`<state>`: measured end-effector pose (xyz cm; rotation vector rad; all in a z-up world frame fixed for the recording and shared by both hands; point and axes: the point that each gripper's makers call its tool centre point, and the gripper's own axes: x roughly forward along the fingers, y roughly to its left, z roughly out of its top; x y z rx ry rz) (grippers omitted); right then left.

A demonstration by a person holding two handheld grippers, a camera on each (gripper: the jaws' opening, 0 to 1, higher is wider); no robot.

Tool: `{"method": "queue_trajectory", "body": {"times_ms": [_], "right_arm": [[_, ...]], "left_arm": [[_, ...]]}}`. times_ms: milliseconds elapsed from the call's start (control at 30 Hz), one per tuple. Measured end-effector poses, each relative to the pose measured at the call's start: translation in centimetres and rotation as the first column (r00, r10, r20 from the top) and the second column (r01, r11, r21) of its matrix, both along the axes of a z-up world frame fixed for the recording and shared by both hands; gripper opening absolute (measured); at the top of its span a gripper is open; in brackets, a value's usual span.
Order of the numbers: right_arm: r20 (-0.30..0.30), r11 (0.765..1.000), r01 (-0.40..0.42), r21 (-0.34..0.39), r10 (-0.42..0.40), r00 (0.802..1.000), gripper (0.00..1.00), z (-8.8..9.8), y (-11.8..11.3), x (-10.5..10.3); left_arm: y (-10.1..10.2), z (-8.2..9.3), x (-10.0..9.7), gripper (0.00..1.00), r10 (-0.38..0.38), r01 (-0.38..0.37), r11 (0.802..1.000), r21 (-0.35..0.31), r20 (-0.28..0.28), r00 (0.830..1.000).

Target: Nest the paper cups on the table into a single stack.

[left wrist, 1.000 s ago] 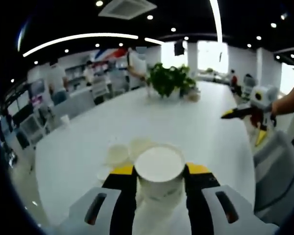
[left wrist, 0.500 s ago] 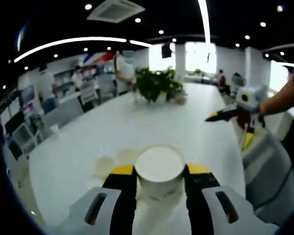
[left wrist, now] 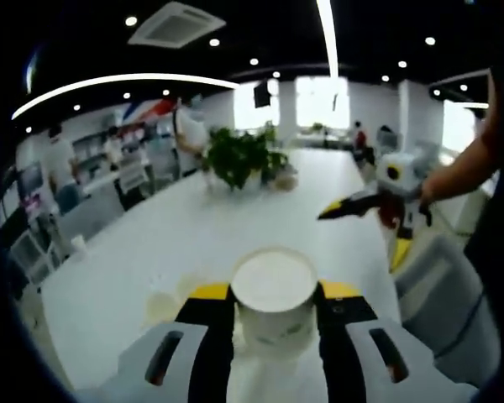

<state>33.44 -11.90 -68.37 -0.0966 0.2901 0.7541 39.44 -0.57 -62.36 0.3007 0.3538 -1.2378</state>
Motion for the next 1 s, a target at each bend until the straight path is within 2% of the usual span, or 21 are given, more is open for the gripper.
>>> {"method": "queue_trajectory", "body": {"times_ms": [233, 533, 633, 767, 833, 900, 1000], "right_arm": [[0.015, 1.0, -0.015, 0.015, 0.015, 1.0, 0.97, 1.2, 0.6, -0.2], [0.014, 0.998, -0.055, 0.024, 0.054, 0.998, 0.94, 1.7, 1.7, -0.4], [-0.001, 0.994, -0.097, 0.049, 0.098, 0.995, 0.94, 2.2, 2.5, -0.7], [0.01, 0.991, -0.126, 0.043, 0.126, 0.992, 0.93, 3.1, 2.8, -0.5], [0.012, 0.988, -0.143, 0.051, 0.143, 0.99, 0.91, 3.7, 3.0, -0.3], [-0.013, 0.983, -0.172, 0.068, 0.173, 0.985, 0.86, 3.9, 3.5, -0.7], [-0.002, 0.978, -0.195, 0.075, 0.196, 0.981, 0.86, 4.5, 4.1, -0.8]], "left_arm": [[-1.0, 1.0, -1.8, 0.37, -0.053, 0.053, 0.999, -0.001, 0.017, 0.998], [-1.4, 1.8, -3.4, 0.37, -0.091, 0.091, 0.996, 0.006, 0.036, 0.995], [-1.4, 1.9, -3.8, 0.37, -0.097, 0.097, 0.995, 0.009, 0.04, 0.995], [-1.4, 2.1, -4.5, 0.37, -0.105, 0.105, 0.994, 0.012, 0.046, 0.993], [-1.3, 2.2, -4.7, 0.37, -0.104, 0.104, 0.995, 0.011, 0.048, 0.993], [-1.2, 2.2, -4.8, 0.37, -0.1, 0.099, 0.995, 0.01, 0.049, 0.994], [-1.1, 2.6, -5.1, 0.37, -0.091, 0.091, 0.996, -0.001, 0.053, 0.994]]}}
